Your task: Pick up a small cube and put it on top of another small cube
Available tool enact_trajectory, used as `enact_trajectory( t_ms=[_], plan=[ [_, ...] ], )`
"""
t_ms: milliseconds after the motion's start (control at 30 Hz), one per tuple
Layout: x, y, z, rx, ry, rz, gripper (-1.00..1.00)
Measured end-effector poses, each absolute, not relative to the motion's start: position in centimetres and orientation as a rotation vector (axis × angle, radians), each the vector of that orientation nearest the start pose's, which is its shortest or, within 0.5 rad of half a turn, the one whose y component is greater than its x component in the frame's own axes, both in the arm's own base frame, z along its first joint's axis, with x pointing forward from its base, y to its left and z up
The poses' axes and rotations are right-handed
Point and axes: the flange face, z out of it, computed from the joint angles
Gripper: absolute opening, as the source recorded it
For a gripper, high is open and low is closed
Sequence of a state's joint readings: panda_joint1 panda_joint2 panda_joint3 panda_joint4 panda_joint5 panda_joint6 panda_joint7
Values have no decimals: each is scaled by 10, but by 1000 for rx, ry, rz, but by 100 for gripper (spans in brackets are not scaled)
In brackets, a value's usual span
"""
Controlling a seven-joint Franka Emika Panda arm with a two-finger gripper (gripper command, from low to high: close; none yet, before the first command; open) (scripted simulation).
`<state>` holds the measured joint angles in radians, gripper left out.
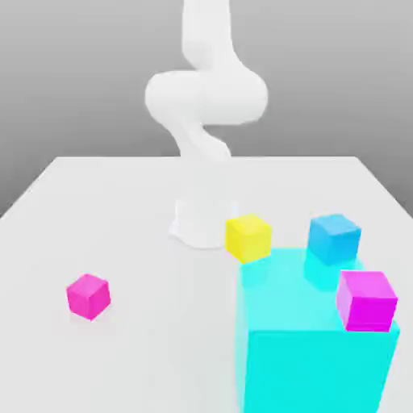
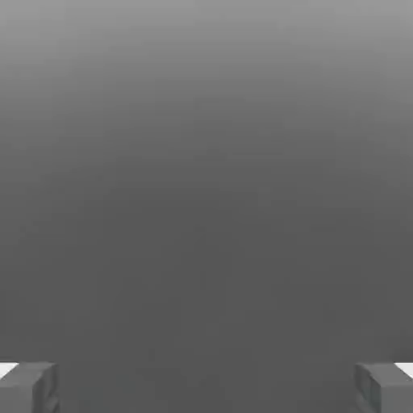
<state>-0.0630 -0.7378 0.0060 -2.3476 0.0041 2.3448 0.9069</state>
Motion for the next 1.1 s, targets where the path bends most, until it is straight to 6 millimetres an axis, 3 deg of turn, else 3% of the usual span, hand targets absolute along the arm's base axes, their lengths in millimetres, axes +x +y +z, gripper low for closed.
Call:
enact_trajectory(
  t_ms=[200, 400, 633, 933, 1100],
  plan=[
    [410, -79, 562, -2153, 1762, -730, 0],
    [410, -139, 455, -1825, 2224, -529, 0],
    [370, -194, 335, -1317, 2682, -298, 0],
    [275, -225, 206, -513, 3087, -22, 0],
    [269, -224, 161, -457, 3108, -1, 0]
  ],
)
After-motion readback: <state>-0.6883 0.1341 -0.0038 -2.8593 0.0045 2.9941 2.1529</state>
